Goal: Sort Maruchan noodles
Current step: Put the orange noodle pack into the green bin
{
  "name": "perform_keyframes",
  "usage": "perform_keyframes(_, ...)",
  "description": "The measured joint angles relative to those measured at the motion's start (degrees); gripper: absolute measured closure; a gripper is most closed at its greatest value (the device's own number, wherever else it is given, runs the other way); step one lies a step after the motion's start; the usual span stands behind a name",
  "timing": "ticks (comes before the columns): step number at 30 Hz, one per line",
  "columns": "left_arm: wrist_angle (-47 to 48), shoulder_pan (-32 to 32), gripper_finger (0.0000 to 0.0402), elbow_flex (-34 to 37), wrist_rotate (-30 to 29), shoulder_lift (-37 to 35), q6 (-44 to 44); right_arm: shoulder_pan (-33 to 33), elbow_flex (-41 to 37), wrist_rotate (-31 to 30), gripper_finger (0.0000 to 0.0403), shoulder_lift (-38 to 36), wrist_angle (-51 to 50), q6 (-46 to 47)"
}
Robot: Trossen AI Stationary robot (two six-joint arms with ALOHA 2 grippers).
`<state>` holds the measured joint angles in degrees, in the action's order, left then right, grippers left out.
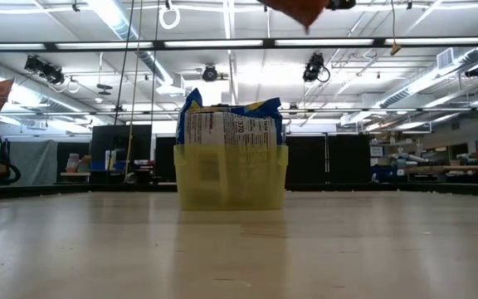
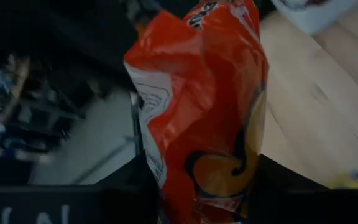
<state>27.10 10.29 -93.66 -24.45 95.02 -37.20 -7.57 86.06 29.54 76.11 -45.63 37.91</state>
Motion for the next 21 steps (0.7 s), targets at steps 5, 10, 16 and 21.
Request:
perform_keyframes(5, 18.5, 2.4, 0.0238, -8.1, -1.5, 0.0, 9.7, -3.1, 0.1, -3.7, 0.0267, -7.1, -3.2, -1.7)
perform_keyframes(10, 48.5, 4.3, 0.0237, -19.5, 3.6, -0.2, 41.1, -3.1, 0.1, -17.9, 0.0263, -14.4, -6.2, -2.6)
perform_keyframes(16, 60.9, 8.7, 0.0239, -20.9, 25.6, -2.0, 88.8, -2.2, 0.1, -27.1, 0.0263, -18.1, -8.0, -4.4)
perform_keyframes(21, 62.7, 20.2, 0.0239, -14.2, 31.4, -3.8, 110.6, -2.2, 0.1, -27.1, 0.0264, -18.0, -8.1, -9.8)
